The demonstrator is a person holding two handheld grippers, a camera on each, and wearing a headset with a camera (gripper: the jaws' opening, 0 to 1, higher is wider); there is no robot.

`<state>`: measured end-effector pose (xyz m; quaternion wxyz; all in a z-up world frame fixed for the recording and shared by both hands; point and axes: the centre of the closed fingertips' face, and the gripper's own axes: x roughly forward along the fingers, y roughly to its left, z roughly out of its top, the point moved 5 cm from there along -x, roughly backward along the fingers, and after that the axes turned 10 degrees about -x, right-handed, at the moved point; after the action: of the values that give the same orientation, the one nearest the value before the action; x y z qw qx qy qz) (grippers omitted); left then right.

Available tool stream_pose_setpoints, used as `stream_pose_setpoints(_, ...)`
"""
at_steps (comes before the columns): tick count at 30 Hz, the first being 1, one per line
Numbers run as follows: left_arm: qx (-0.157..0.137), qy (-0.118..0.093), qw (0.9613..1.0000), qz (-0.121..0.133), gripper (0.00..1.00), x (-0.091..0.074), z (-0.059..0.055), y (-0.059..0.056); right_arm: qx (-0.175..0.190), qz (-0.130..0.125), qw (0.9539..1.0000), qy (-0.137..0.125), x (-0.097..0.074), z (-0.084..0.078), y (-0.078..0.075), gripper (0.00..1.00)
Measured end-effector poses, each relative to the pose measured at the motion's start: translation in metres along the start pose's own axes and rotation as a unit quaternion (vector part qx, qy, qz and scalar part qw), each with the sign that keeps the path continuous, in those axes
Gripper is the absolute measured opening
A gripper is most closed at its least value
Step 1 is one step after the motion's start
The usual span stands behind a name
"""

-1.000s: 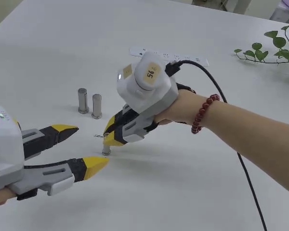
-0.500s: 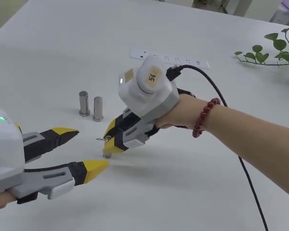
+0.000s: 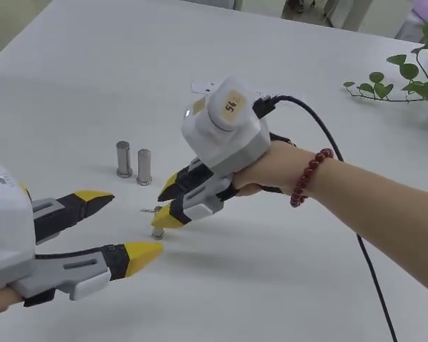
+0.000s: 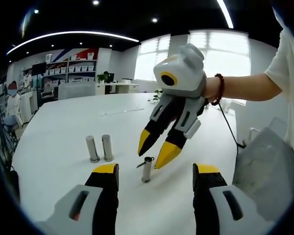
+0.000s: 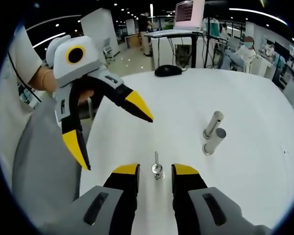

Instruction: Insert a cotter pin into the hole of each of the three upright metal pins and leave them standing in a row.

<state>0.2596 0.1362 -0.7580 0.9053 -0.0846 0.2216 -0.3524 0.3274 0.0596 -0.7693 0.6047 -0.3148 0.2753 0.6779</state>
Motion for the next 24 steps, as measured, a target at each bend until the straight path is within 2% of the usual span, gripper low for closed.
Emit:
stream_pose_setpoints(2,-0.001,0.000,1.0000,0.000,0.62,0.000,0.000,0.000,0.005,-0.005,0.9999,-0.007,-0.003,0.002,-0.002,0.29)
stream_pose_setpoints(6,-0.021,-0.018,0.9996,-0.002,0.66,0.000,0.004,-0.001,0.009,-0.023,0.9996,-0.013,-0.009,0.006,-0.006,0.34)
stream_pose_setpoints(8,-0.020,-0.021,0.9996,-0.001,0.67,-0.001,0.005,-0.002,0.009,-0.034,0.9990,-0.027,-0.011,0.010,-0.009,0.35)
stream_pose_setpoints(19,-0.016,-0.023,0.9996,0.002,0.74,-0.005,0.007,-0.002,0.031,-0.058,0.9968,-0.046,-0.010,0.015,-0.024,0.39)
stream_pose_setpoints(24,-0.013,-0.025,0.9996,0.006,0.78,-0.006,0.008,-0.003,0.051,-0.079,0.9937,-0.061,-0.008,0.017,-0.036,0.40)
